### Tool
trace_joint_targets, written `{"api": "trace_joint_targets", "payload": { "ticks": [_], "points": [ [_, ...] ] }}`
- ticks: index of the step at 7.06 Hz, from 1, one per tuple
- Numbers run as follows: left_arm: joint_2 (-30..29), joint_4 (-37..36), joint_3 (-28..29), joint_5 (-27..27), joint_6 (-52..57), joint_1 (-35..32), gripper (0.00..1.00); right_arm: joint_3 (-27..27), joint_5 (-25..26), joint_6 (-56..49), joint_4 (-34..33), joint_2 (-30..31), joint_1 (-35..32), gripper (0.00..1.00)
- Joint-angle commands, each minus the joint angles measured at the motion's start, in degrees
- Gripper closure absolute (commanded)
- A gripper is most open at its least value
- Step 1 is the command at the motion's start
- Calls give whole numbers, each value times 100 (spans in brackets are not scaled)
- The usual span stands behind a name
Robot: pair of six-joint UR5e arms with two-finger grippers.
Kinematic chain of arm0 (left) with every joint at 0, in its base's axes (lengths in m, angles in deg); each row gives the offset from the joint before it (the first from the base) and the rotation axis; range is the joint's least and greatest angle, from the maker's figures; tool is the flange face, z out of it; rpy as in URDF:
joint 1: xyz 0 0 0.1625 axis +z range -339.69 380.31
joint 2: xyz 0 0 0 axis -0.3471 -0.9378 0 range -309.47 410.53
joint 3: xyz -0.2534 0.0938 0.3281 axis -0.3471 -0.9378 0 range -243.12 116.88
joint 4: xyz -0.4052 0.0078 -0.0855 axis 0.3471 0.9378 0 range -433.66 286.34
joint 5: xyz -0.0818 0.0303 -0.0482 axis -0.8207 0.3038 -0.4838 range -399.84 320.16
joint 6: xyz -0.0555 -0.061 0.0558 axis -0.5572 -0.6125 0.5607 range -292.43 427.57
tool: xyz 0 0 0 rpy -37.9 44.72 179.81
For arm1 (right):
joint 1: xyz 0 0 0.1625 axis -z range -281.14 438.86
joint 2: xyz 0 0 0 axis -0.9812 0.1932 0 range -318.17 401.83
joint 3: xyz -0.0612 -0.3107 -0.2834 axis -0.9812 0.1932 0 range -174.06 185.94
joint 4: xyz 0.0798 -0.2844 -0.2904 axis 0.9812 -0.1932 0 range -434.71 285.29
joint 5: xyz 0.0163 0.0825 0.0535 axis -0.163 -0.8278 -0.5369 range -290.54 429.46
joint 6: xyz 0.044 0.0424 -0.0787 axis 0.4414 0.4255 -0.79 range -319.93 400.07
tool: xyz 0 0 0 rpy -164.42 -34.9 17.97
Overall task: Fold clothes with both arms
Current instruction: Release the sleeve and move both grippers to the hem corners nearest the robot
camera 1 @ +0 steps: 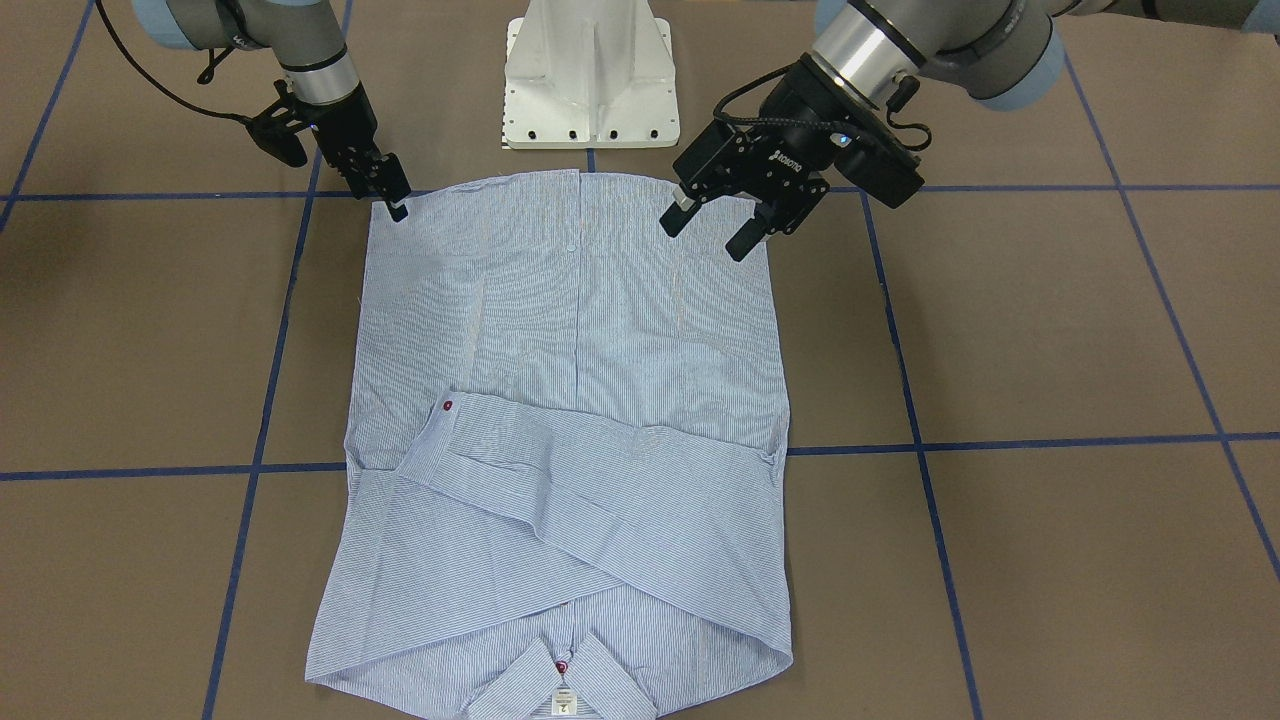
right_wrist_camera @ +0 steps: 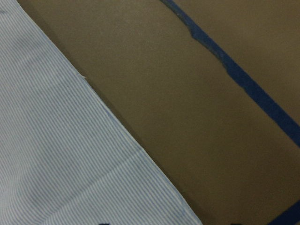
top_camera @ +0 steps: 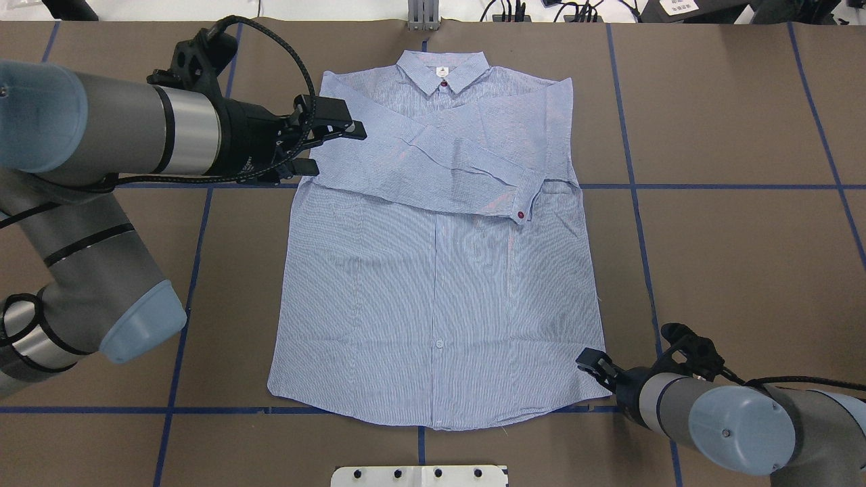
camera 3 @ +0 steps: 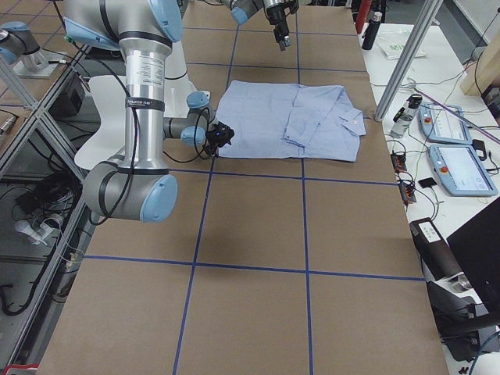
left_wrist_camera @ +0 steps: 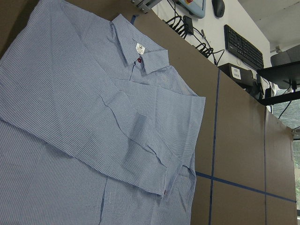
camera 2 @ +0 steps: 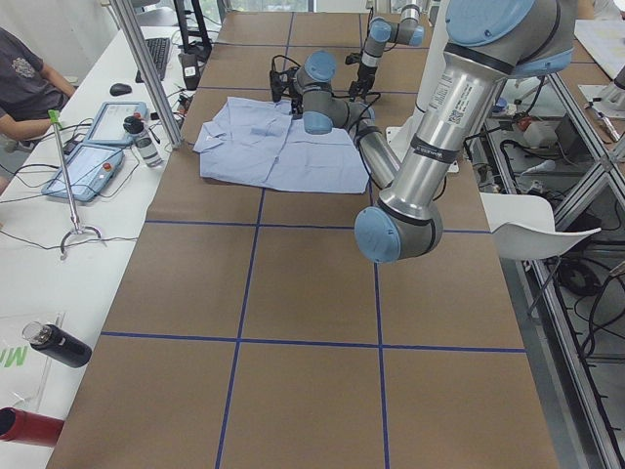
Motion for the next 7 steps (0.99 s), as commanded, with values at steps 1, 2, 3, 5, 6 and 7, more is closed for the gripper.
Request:
{"api": "trace_joint_targets", "payload": {
  "ticks": [1,2,3,5,6,7],
  "points": [
    [30,2,-31,1,0,-3,2,67,7,1,-4,-16,3,36],
    [30,-7,-39,1,0,-12,2,84,-2,1,5,-7,3,52],
    [30,-50,-144,1,0,-38,2,93,-2,1,5,-7,3,63],
    [39,-121,-154,1,9,-38,2,-3,-63,-8,14,-7,-5,100],
    [100,-121,-162,1,9,-30,2,-38,-81,-8,23,2,-6,100],
    [144,-121,-163,1,9,-12,2,-99,-150,-43,23,54,-14,100]
  ]
}}
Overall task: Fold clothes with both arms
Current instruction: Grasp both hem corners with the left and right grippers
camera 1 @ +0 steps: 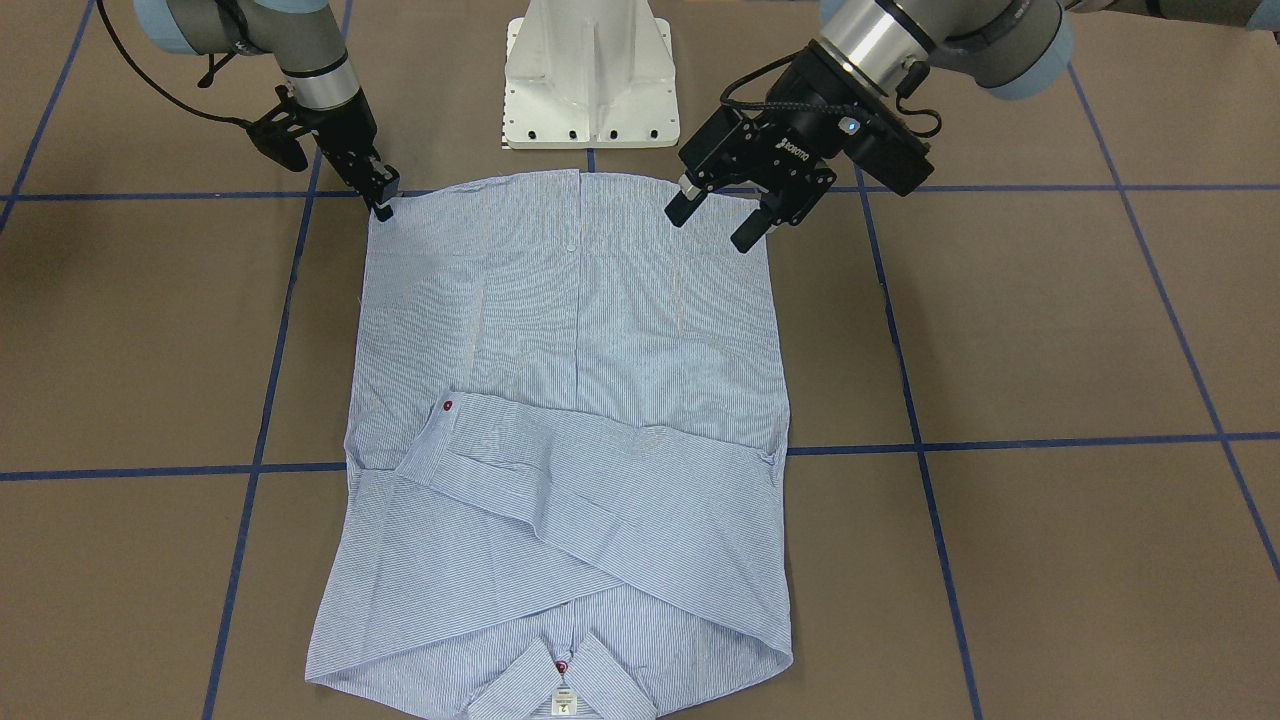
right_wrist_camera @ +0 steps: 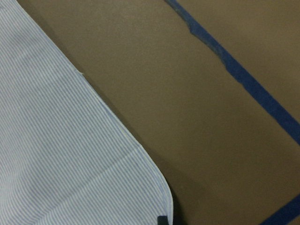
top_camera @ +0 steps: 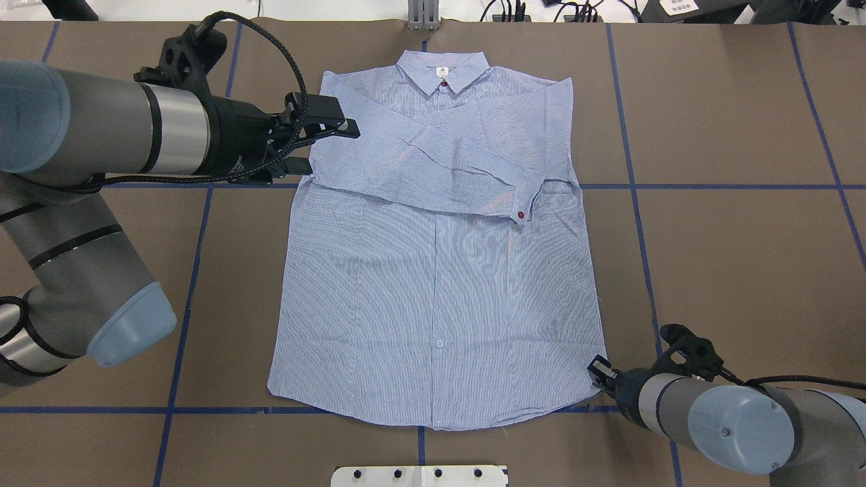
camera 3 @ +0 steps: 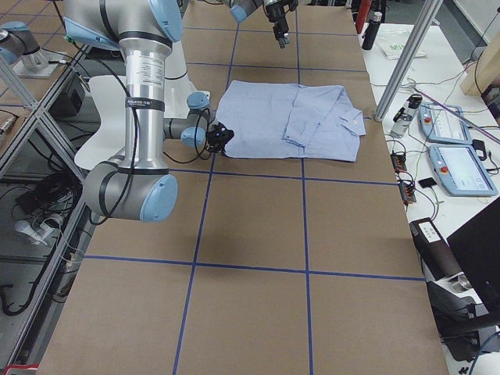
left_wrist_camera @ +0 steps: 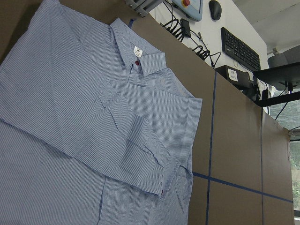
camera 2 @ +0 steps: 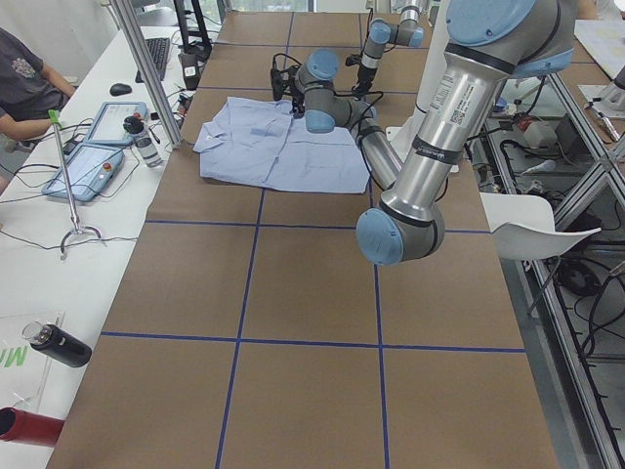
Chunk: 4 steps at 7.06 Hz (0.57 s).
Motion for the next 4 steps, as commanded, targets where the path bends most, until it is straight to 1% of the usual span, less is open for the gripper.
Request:
{"api": "trace_joint_targets", "payload": {
  "ticks": [1,2,3,4],
  "points": [
    [228,-13,-14,17,-8,59,2,-128,-108,-28,4,53,36,100],
    [699,-31,-197,157,-8,207,2,-215,-126,-28,4,53,54,100],
    [1278,-92,-460,289,-52,530,2,-347,-213,-28,4,61,54,100],
    [1937,-118,-897,838,-235,995,2,-357,-249,-28,4,79,54,100]
  ]
}}
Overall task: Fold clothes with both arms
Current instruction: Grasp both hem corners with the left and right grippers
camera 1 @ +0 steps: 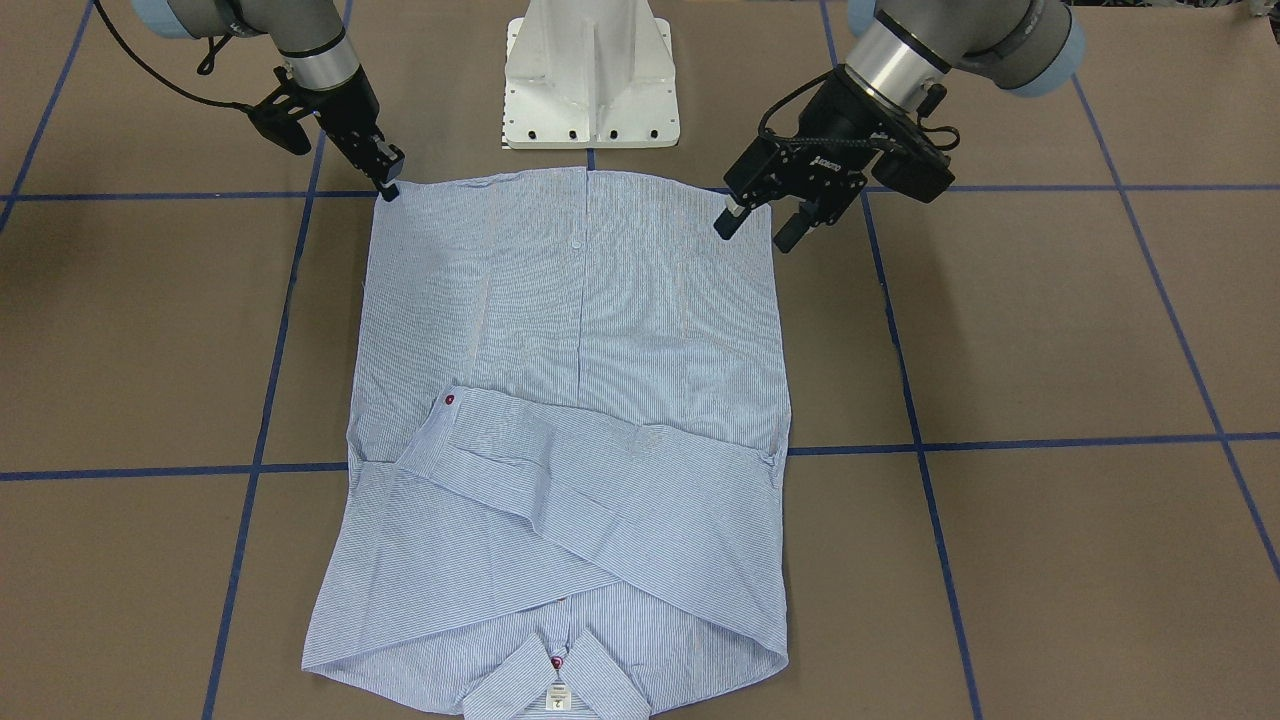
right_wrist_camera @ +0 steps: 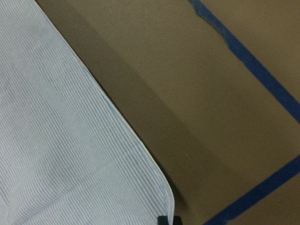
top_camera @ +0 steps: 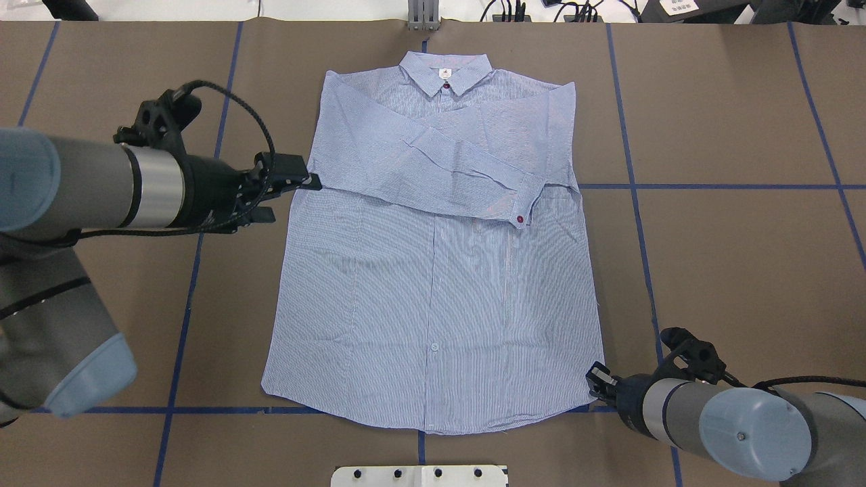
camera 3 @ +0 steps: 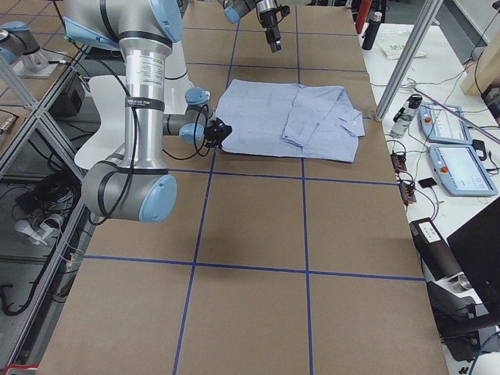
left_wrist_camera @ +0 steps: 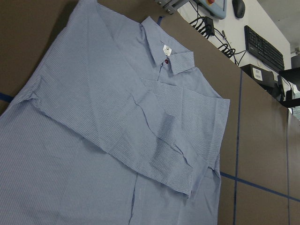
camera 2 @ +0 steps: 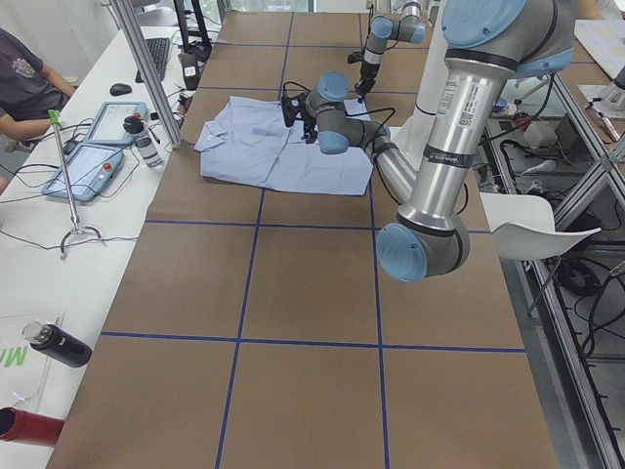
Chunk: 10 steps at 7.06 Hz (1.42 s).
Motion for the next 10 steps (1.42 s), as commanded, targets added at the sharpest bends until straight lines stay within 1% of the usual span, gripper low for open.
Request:
{"api": "trace_joint_targets", "payload": {
  "ticks": [1,2,3,4,5,6,7,10],
  "points": [
    [1193,-50,-631,816,-490,910,2,-71,-85,-1,0,52,-4,100],
    [1624,-58,-572,1229,-503,1428,4,-71,-173,-1,0,52,-4,100],
    [1724,-180,-563,1563,-546,1782,8,-71,-173,-1,0,52,-4,100],
    [1568,-486,-424,1584,-747,2064,12,-71,-173,-1,0,52,-4,100],
    [1219,-715,-196,1593,-905,2293,15,-45,-173,-27,0,61,-4,100],
    [954,-961,-124,1602,-907,2304,17,-44,-182,-36,0,69,-13,100],
    [865,-1051,-19,1602,-916,2321,18,-44,-182,-36,0,70,-13,100],
    [890,-1052,96,1602,-916,2356,24,-44,-182,-36,0,70,-13,100]
  ]
}}
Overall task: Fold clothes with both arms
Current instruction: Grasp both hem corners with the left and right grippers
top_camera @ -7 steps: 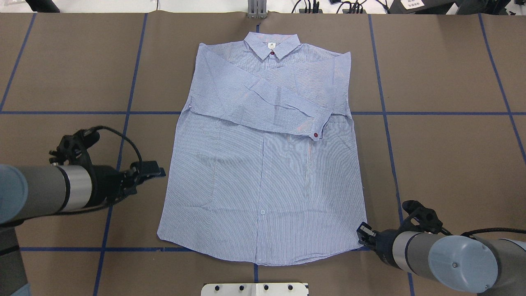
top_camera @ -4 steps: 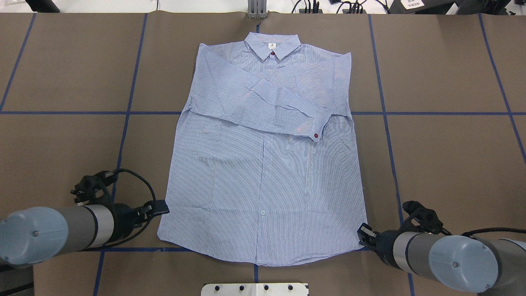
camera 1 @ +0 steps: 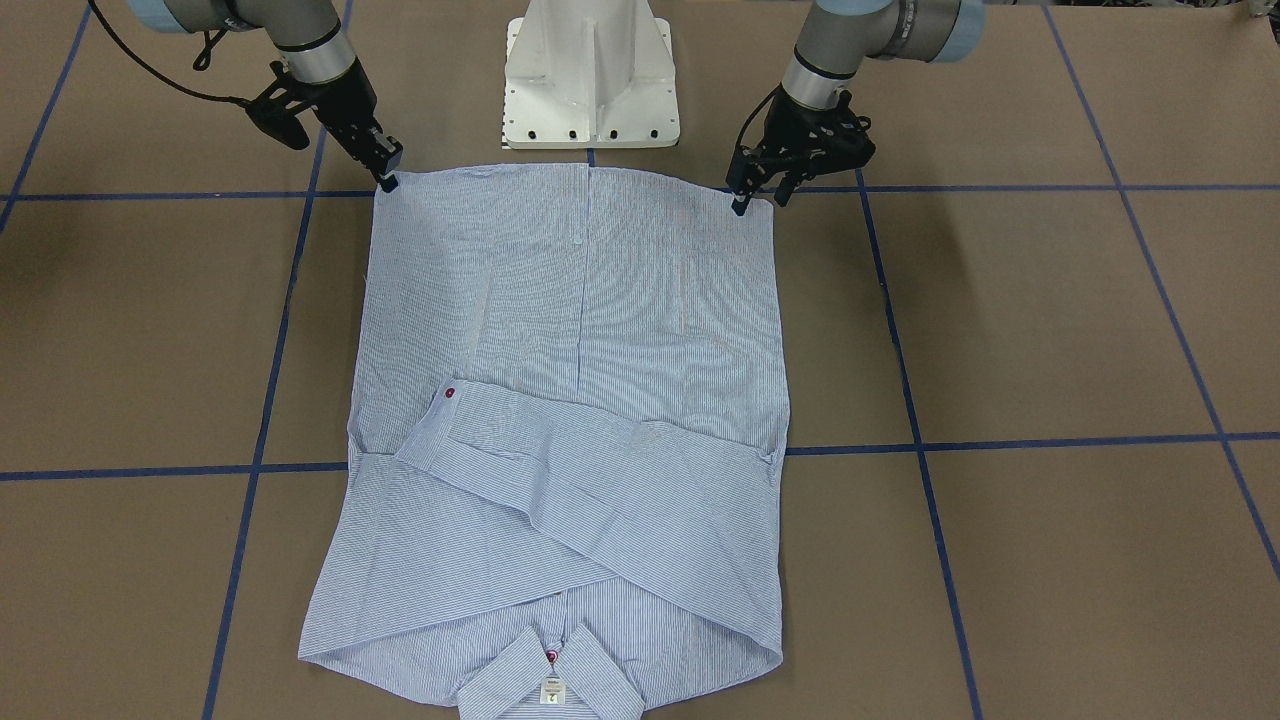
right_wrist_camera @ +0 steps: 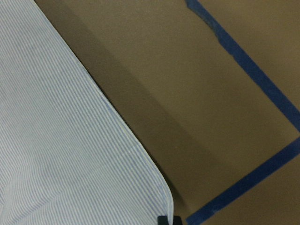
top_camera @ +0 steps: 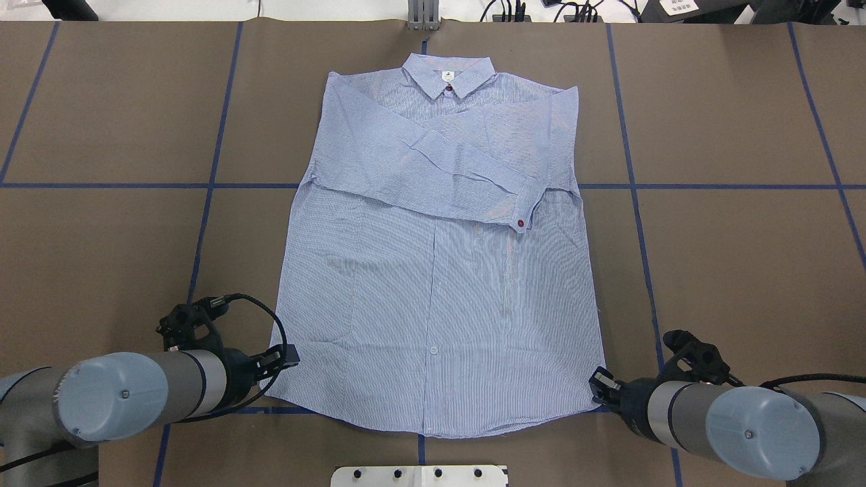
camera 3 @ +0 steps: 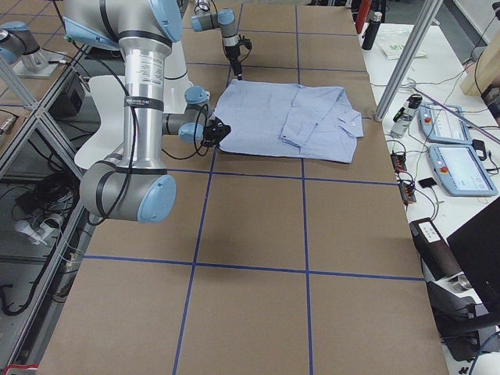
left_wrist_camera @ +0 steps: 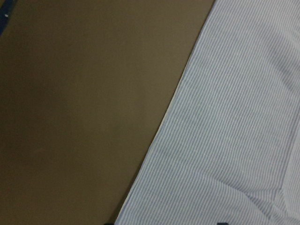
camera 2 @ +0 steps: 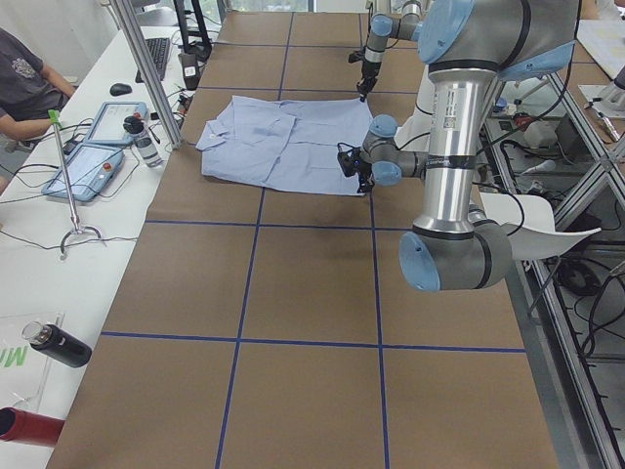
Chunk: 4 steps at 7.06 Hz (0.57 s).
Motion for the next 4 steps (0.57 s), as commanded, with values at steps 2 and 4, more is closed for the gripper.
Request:
{"api": "trace_joint_targets", "payload": {
  "ticks": [2,4],
  "points": [
    [5,-17,85,-17,-10,30,25,1,0,0,-9,0,-3,100],
    [-4,-26,190,-26,-10,82,25,1,0,0,-9,27,6,100]
  ]
}}
